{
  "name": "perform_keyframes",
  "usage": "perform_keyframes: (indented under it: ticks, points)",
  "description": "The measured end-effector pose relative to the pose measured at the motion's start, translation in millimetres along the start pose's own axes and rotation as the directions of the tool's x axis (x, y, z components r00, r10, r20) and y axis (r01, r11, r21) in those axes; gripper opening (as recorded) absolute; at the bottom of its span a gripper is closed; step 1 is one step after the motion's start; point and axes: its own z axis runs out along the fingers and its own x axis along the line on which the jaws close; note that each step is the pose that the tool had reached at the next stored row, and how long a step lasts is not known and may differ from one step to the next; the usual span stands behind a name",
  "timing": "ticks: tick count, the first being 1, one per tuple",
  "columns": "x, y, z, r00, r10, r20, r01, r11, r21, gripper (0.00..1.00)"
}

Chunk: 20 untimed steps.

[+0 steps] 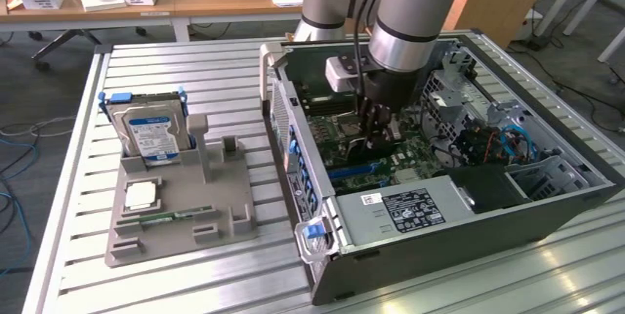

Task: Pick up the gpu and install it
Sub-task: 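Insert the gpu into the slot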

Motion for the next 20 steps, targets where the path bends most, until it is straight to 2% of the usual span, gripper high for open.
perform_keyframes:
  ticks: [9,20]
  points:
    - [0.1,2.0,0.2,1.0000,0.000,0.0000,0.000,1.0000,0.0000,0.26]
    - [0.2,2.2,7.1,1.0000,0.000,-0.0001,0.000,1.0000,-0.0001,0.26]
